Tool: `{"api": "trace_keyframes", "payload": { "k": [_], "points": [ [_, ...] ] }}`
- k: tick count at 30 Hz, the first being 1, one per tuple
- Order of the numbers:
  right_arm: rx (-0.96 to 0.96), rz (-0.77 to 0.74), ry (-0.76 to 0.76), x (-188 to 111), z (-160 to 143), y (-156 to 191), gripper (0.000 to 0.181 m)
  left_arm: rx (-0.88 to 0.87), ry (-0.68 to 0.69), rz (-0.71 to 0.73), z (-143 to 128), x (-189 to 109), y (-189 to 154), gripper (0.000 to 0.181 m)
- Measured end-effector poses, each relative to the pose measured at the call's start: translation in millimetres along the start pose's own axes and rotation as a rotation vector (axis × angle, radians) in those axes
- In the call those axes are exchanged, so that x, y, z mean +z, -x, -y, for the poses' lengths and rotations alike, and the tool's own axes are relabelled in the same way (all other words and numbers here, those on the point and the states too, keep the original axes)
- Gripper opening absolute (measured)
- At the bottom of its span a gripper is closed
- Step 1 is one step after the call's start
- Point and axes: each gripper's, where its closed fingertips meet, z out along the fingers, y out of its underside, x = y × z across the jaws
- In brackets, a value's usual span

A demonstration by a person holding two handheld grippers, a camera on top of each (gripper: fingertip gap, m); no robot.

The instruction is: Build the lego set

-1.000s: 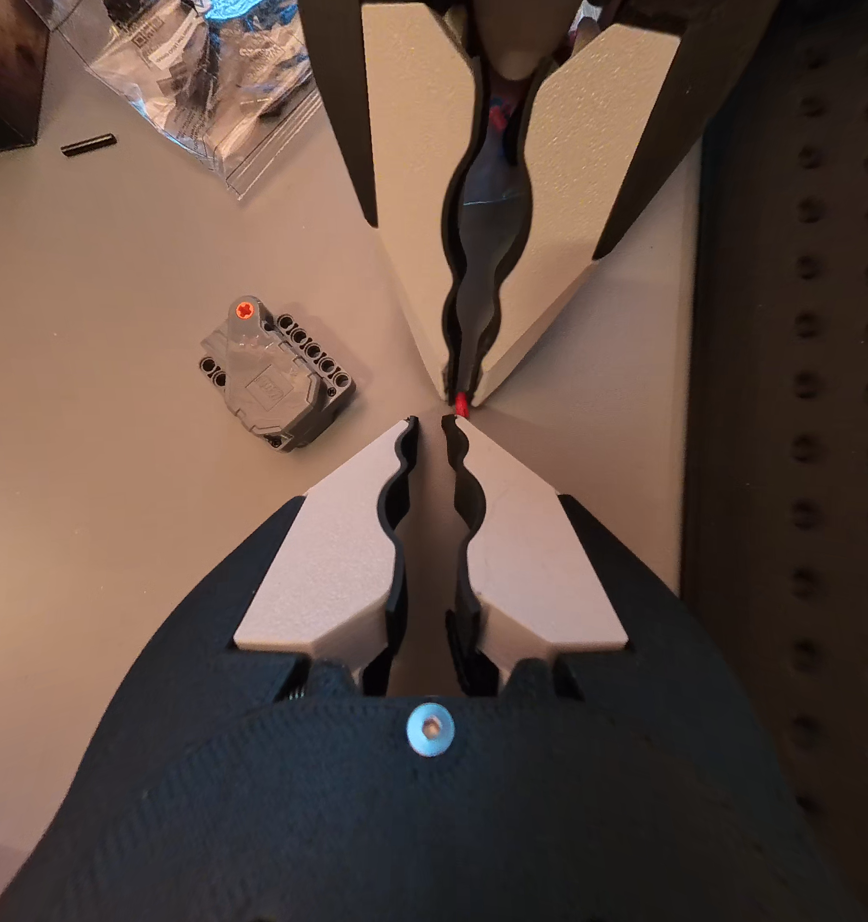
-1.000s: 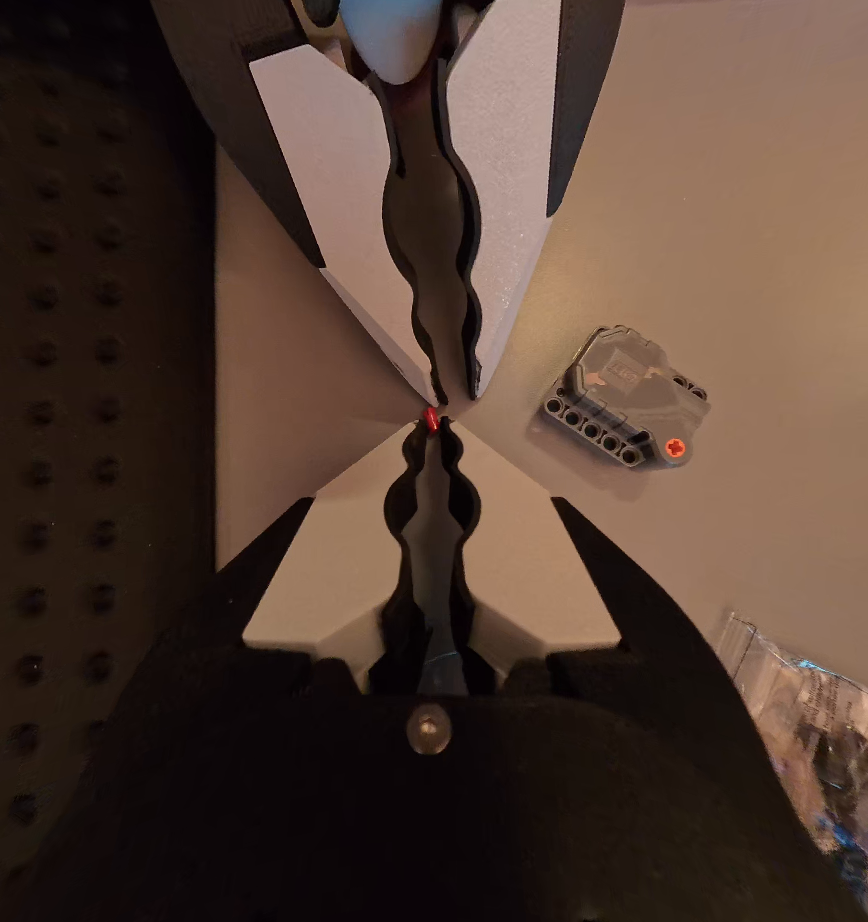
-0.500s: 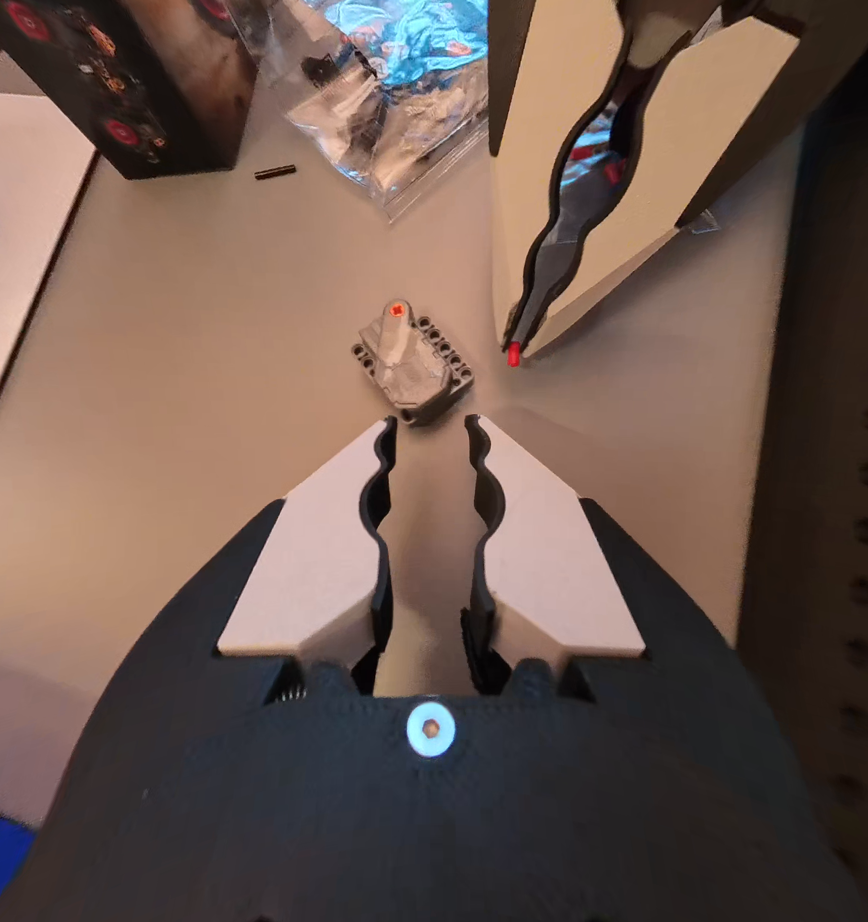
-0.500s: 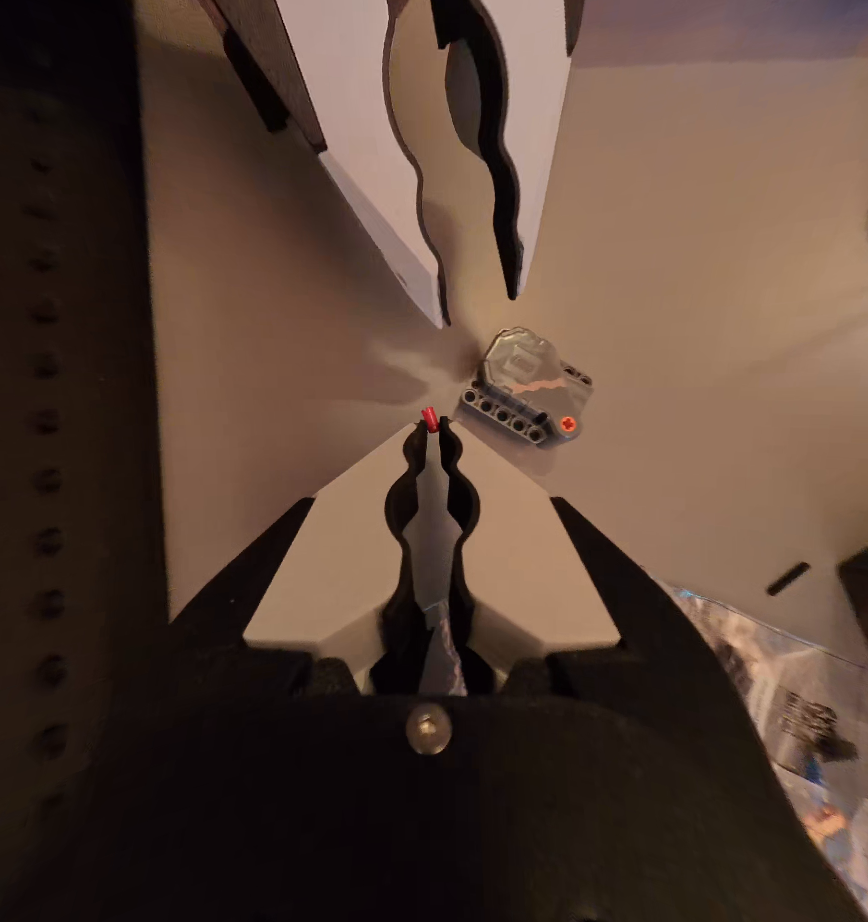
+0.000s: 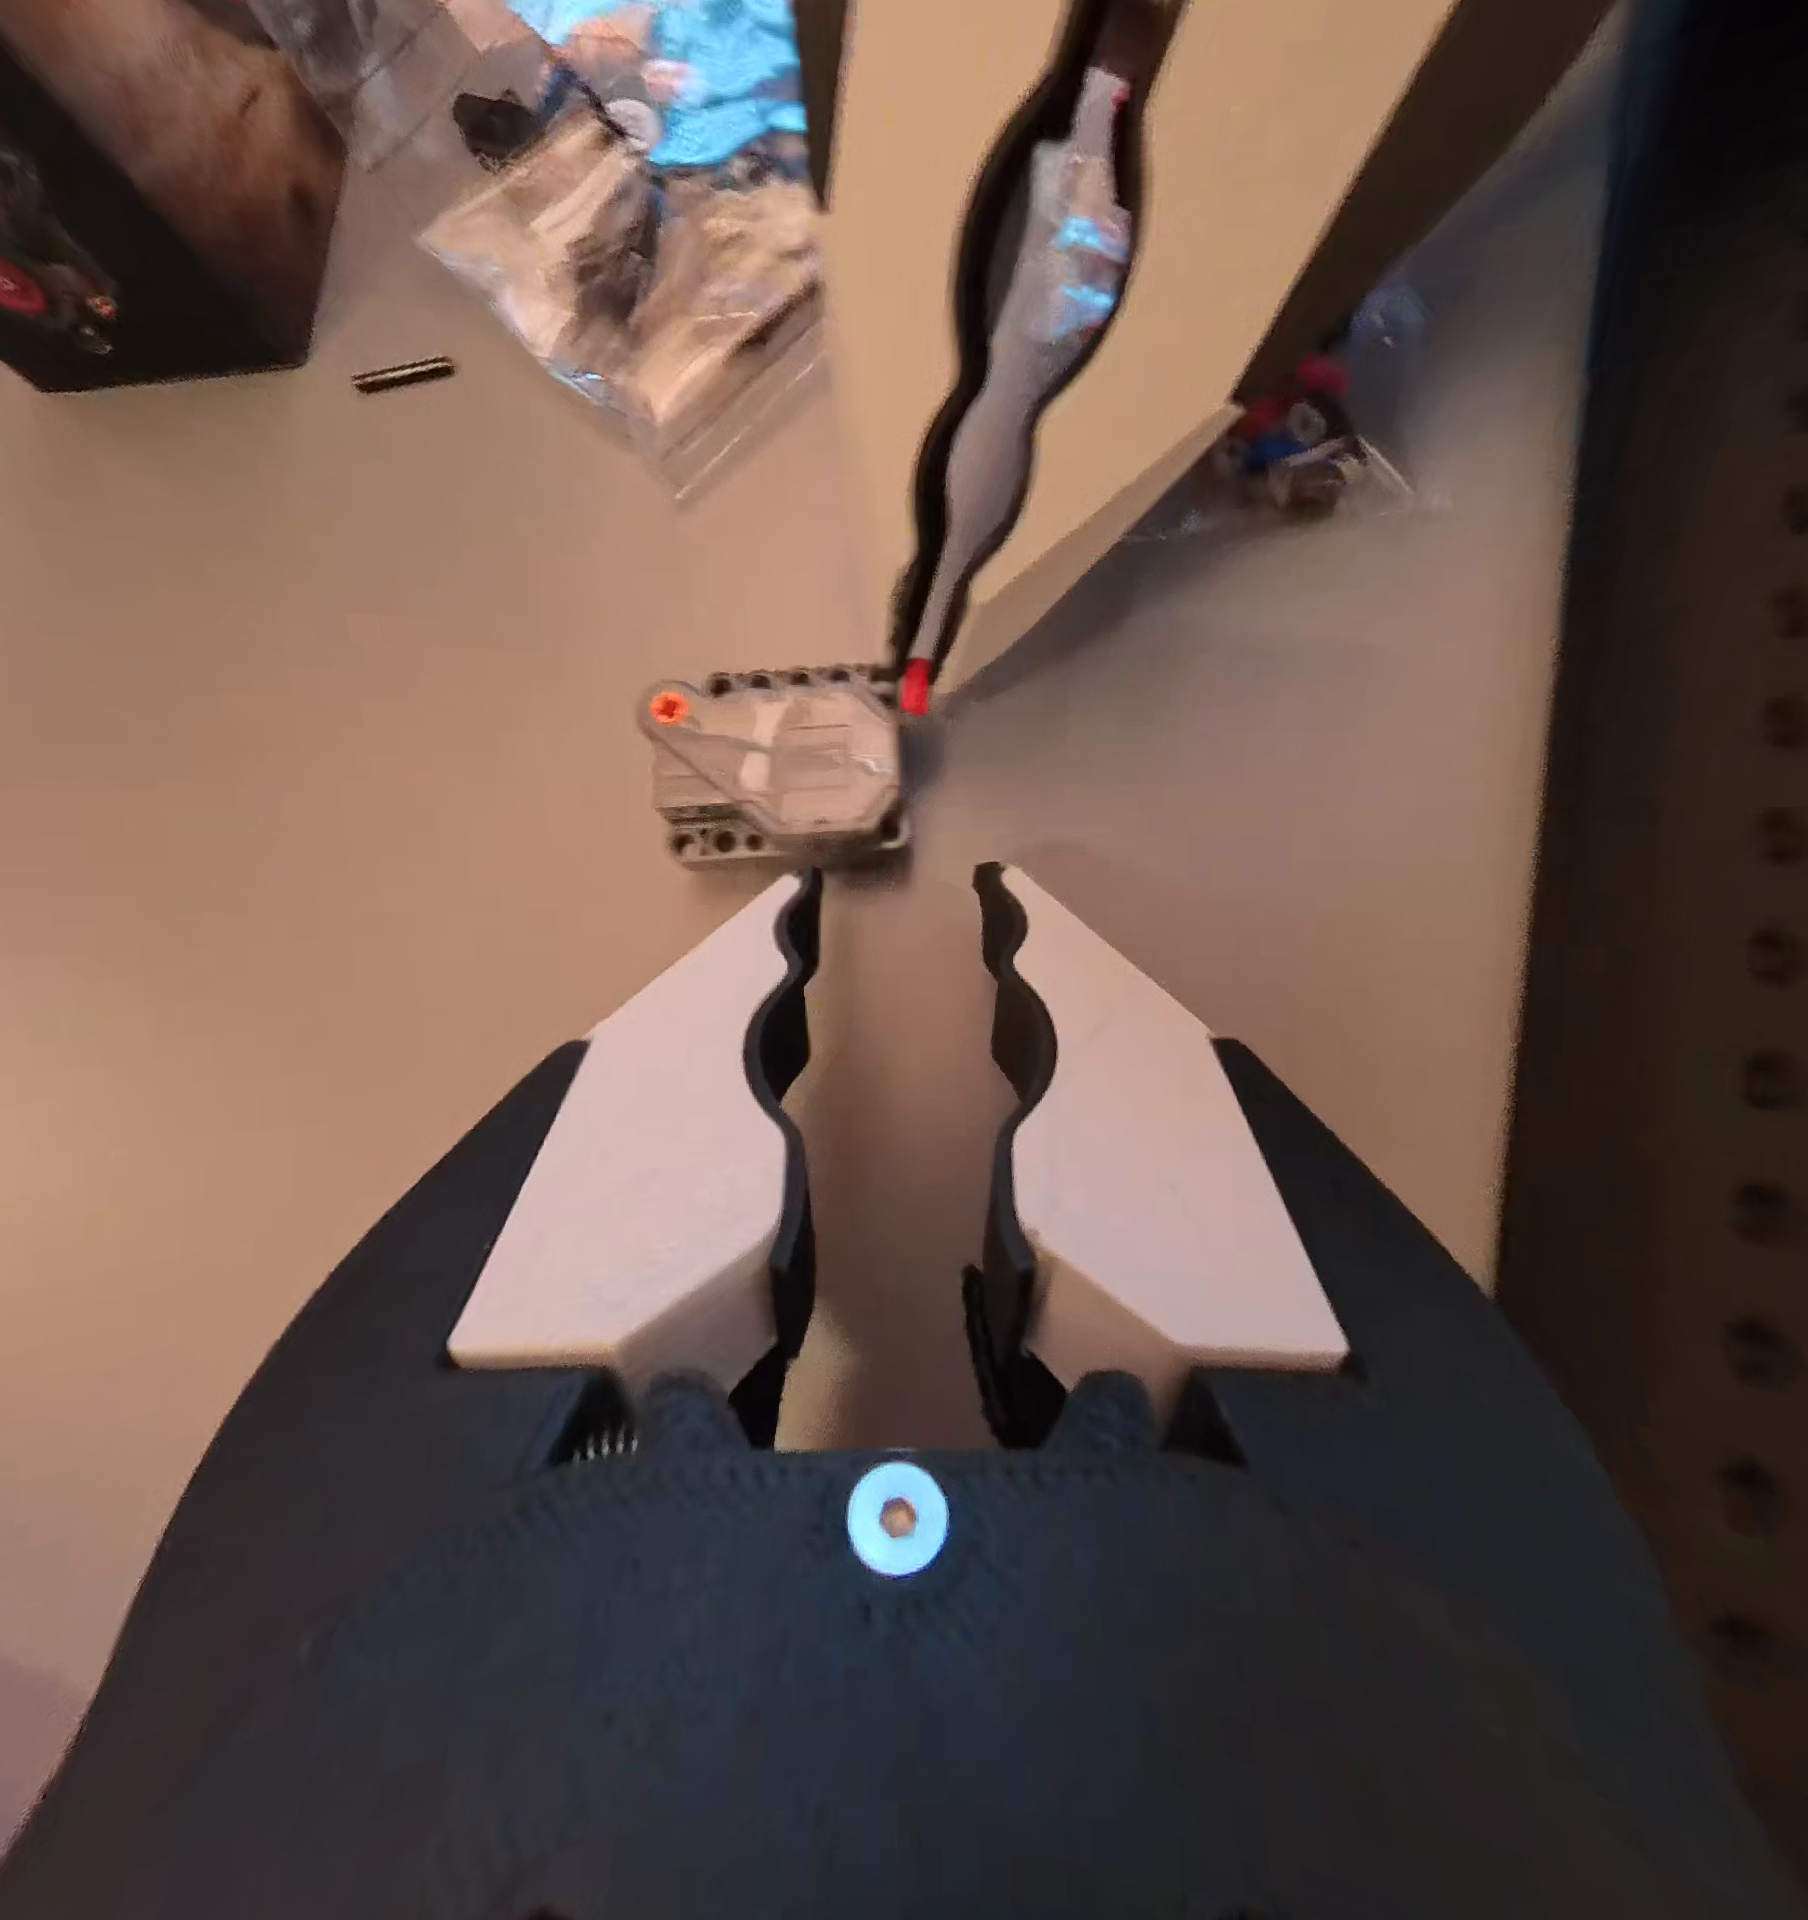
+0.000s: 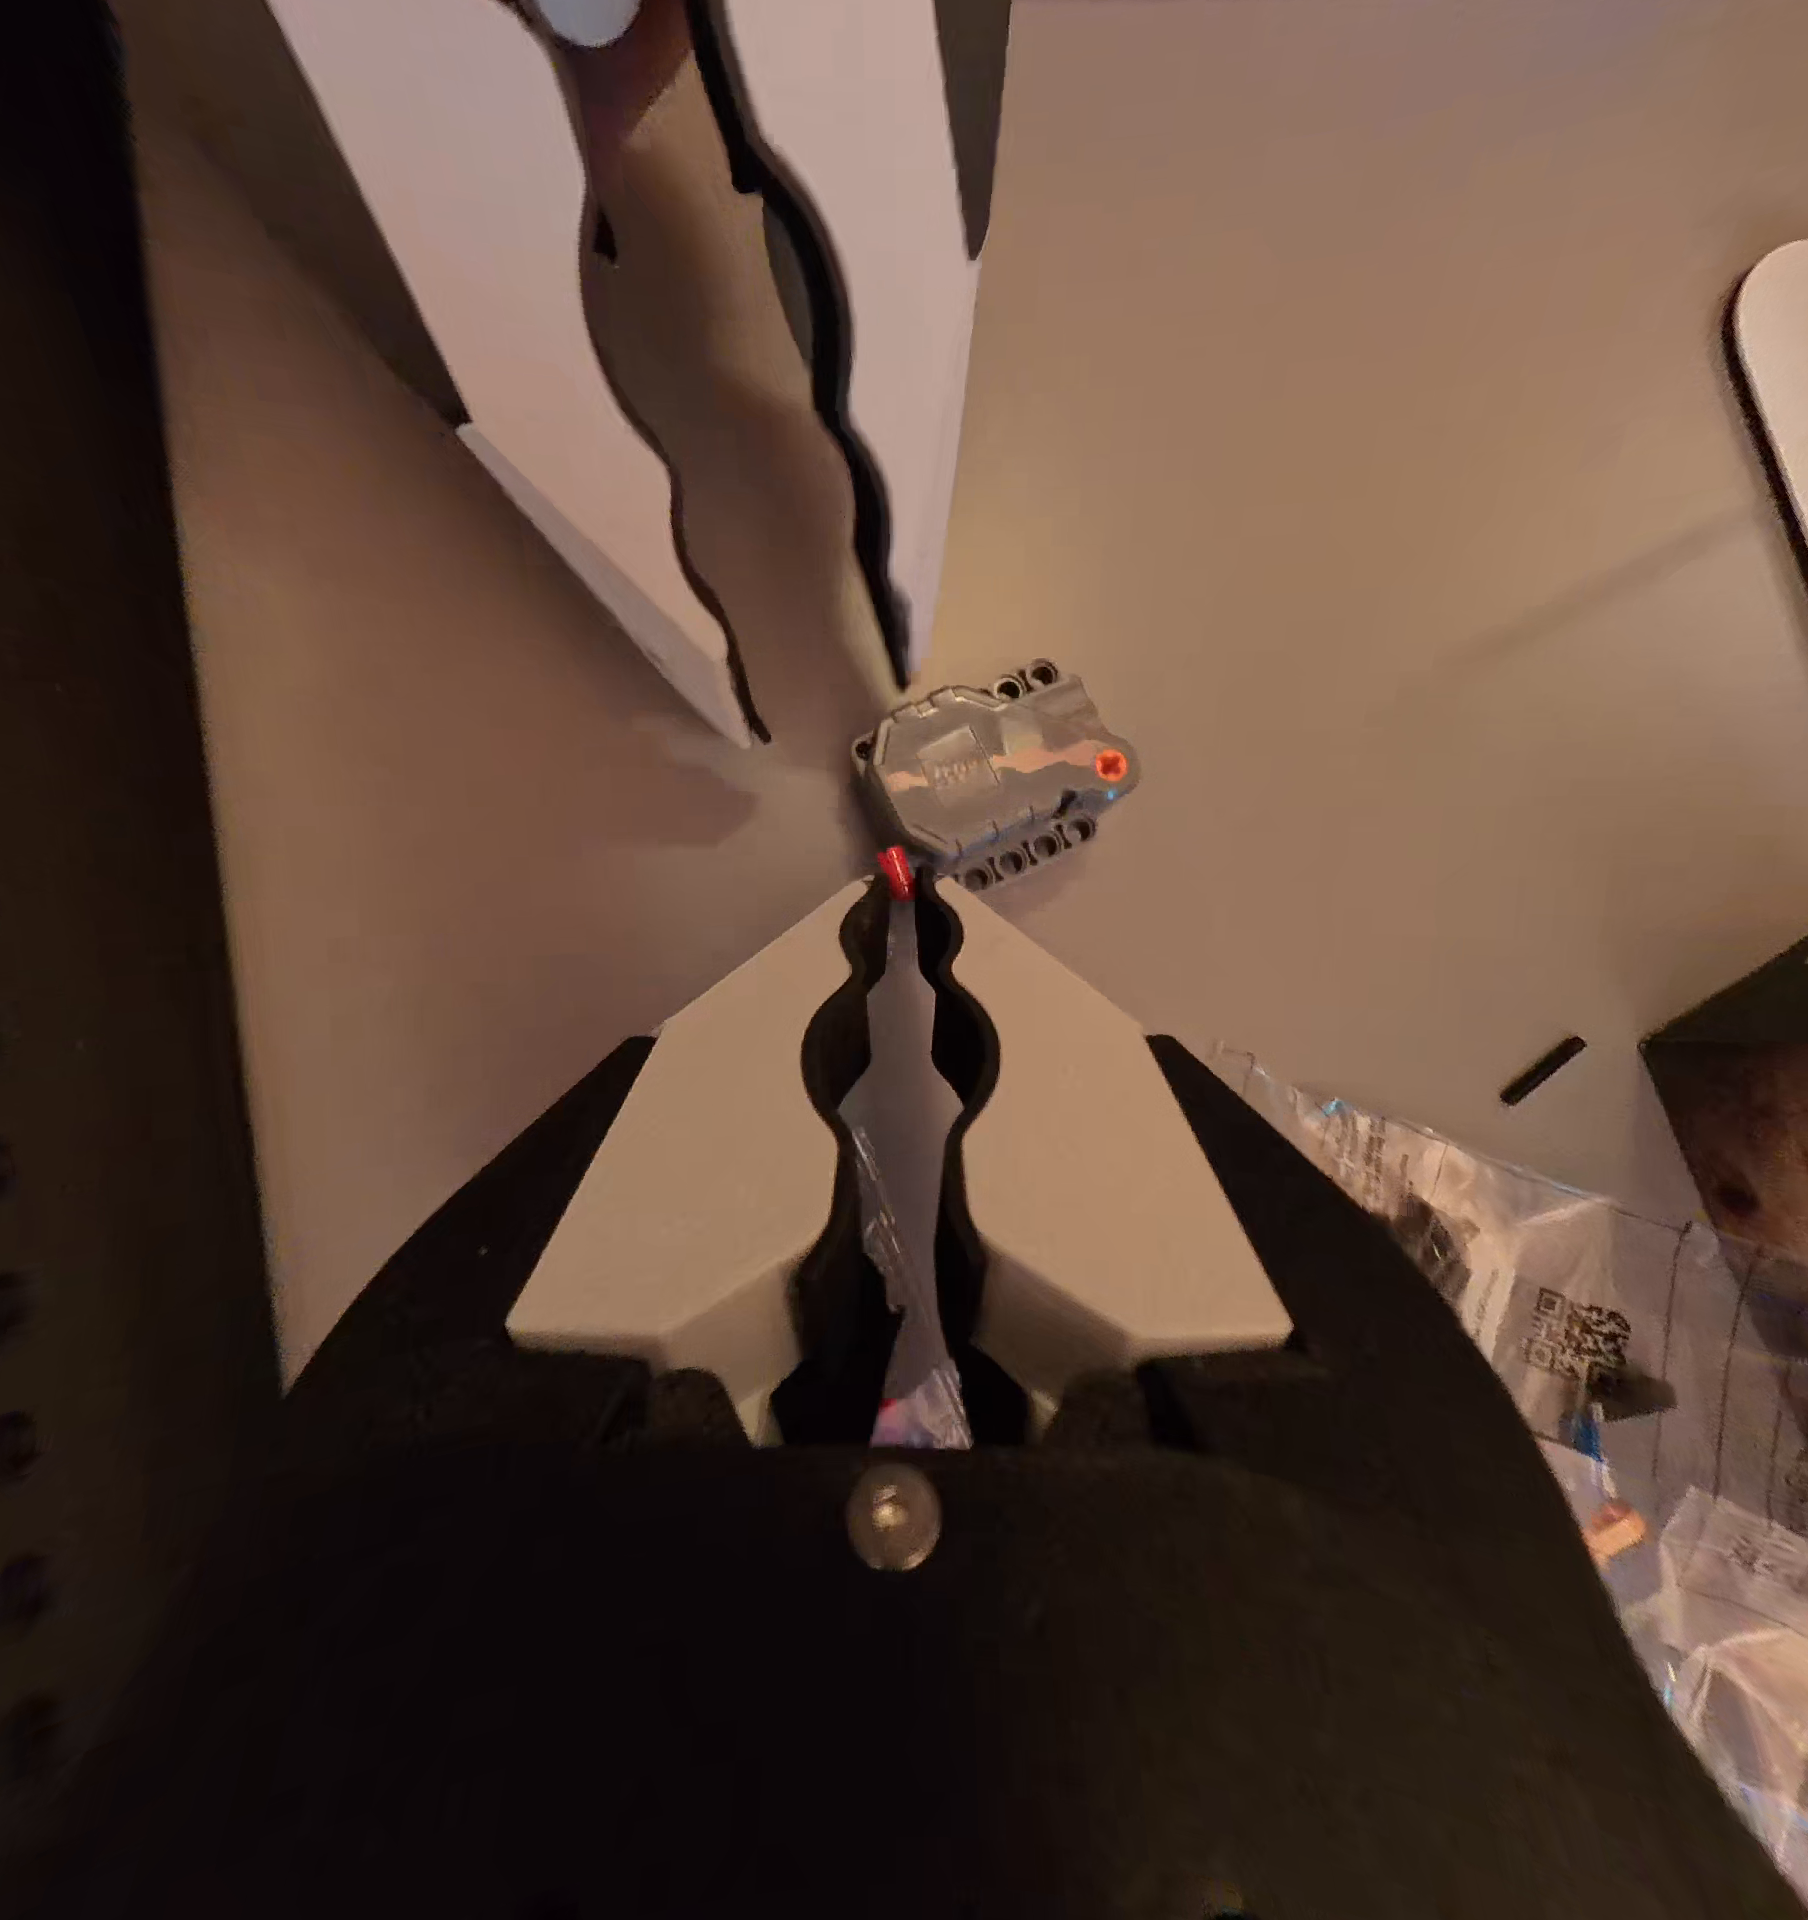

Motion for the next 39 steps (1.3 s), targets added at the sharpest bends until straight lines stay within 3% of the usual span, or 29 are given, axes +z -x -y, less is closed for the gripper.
{"api": "trace_keyframes", "payload": {
  "k": [3,6,9,15,32,39],
  "points": [
    [-0.006,-0.014,0.002,-6.4,-3.4,-4.3,0.002,-0.069,-0.059,0.02,8.8,-3.6,11.3,0.046],
    [-0.036,-0.039,0.019,-9.9,-5.6,-8.7,0.002,-0.027,-0.036,0.079,8.3,-0.2,21.4,0.07],
    [-0.099,-0.066,0.064,-7.9,-7.2,-11.1,0.002,-0.012,0.008,0.068,4.1,12.6,23.4,0.075],
    [-0.218,-0.08,0.141,-2.1,-8.1,-10.2,0.002,0.005,0.018,0.021,6.4,26.6,19.5,0.05],
    [-0.688,-0.321,0.303,-1.2,-9.0,-16.6,0.002,0.059,0.071,-0.054,17.8,24.6,27.0,0.05],
    [-0.707,-0.368,0.273,-1.9,-8.7,-17.8,0.002,0.051,0.072,-0.062,13.9,26.7,28.6,0.05]
  ]
}}
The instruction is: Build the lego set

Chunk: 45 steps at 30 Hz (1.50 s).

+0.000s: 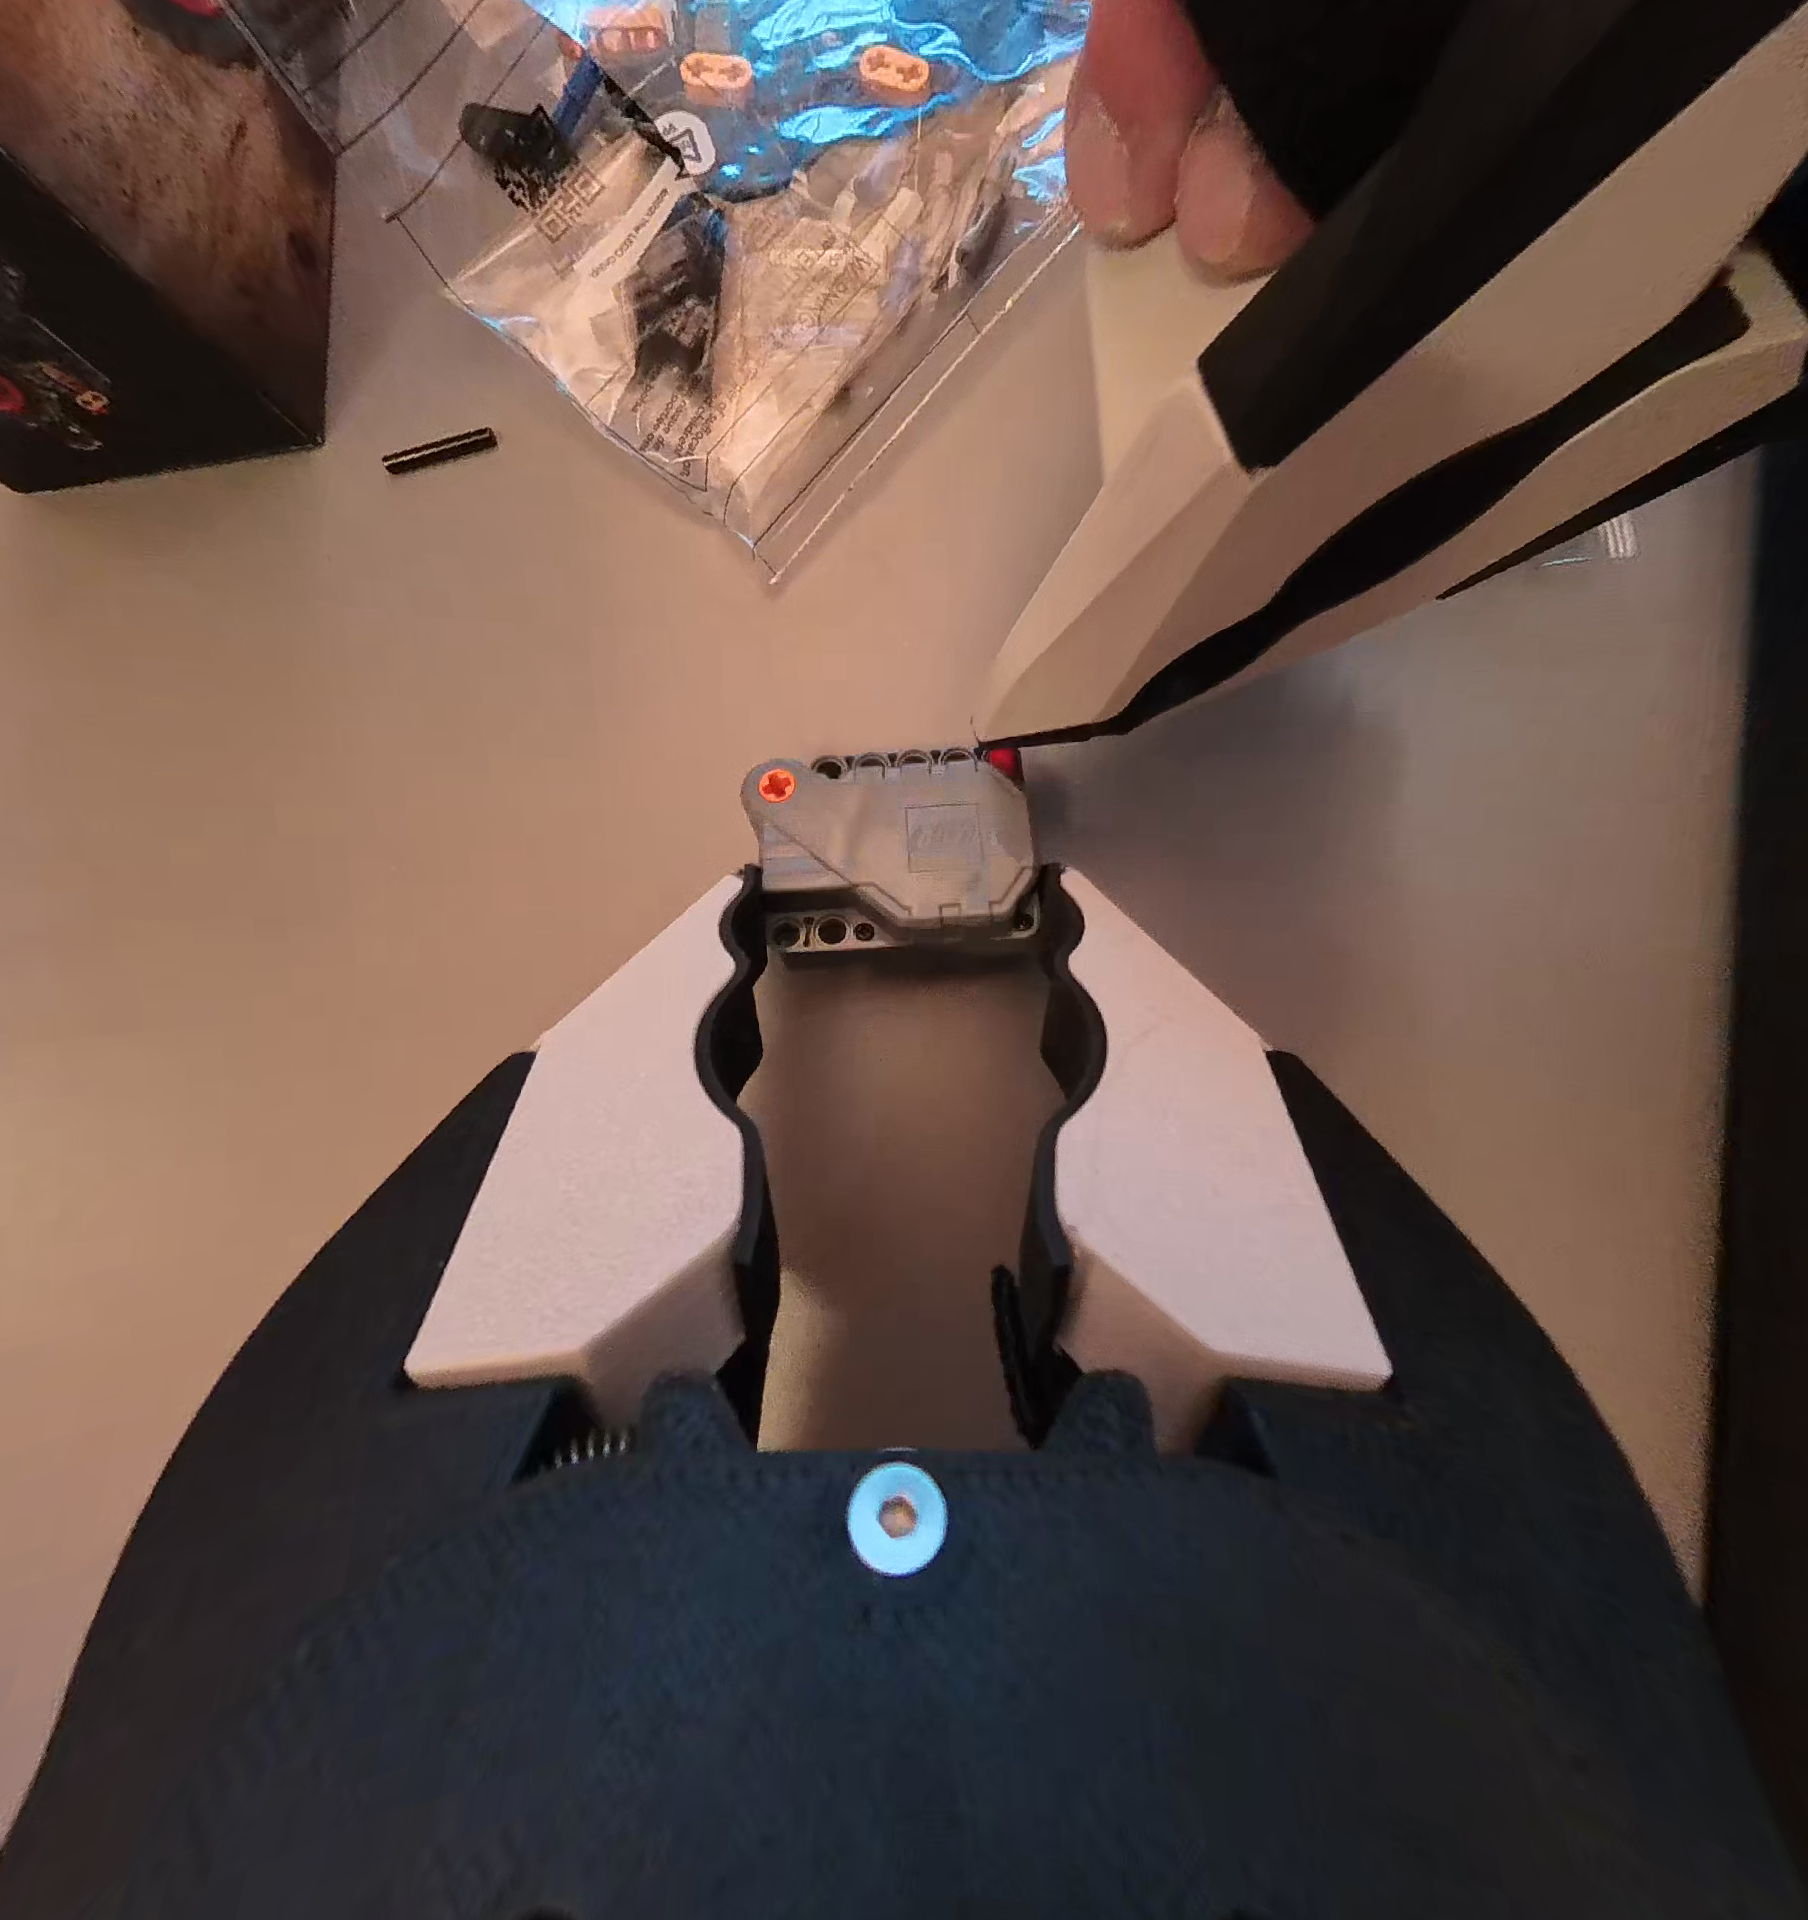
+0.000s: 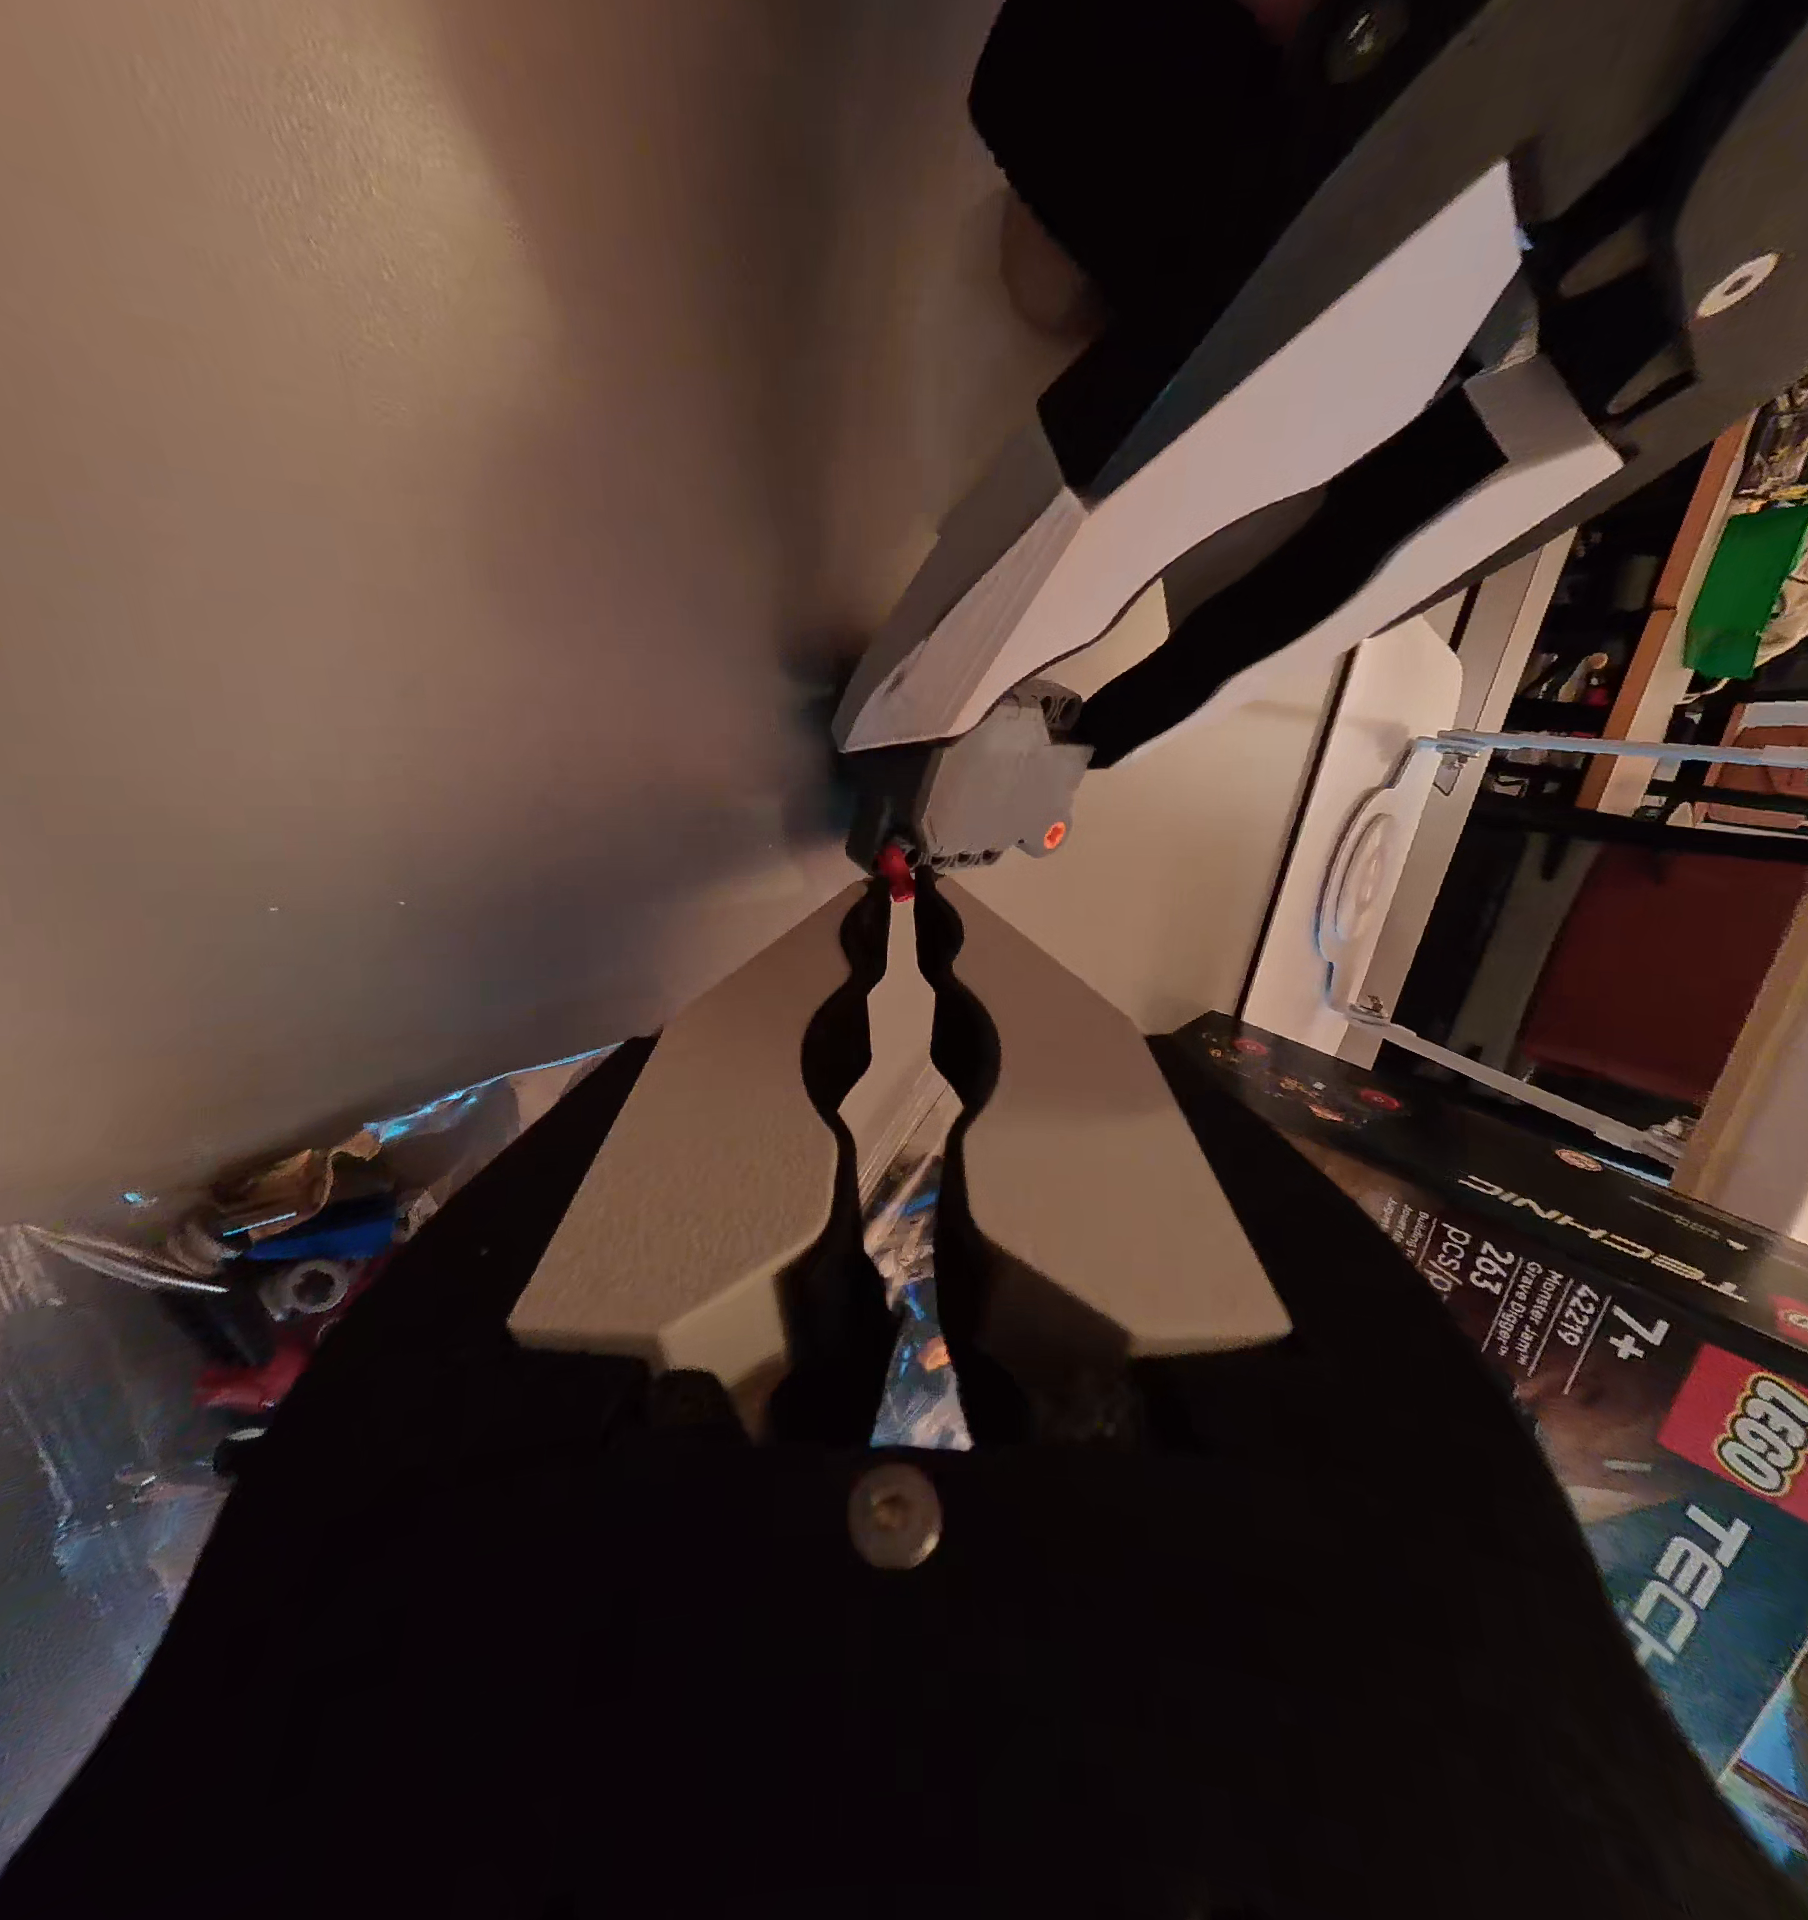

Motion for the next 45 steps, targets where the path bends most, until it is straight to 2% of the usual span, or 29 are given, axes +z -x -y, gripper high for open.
{"api": "trace_keyframes", "payload": {
  "k": [15,27,41,45],
  "points": [
    [-0.035,0.004,0.024,3.9,-7.8,4.8,0.001,0.027,-0.011,-0.008,16.4,1.7,2.8,0.049],
    [0.144,0.005,-0.052,5.7,-5.3,5.0,0.001,-0.024,-0.086,-0.016,17.4,0.0,2.5,0.05],
    [0.307,0.092,-0.165,5.6,1.6,6.2,0.001,-0.065,-0.156,-0.049,13.7,-2.9,-1.0,0.05],
    [0.302,0.11,-0.198,5.7,10.5,9.6,0.001,-0.054,-0.107,-0.061,7.6,12.1,-8.1,0.067]
  ]
}}
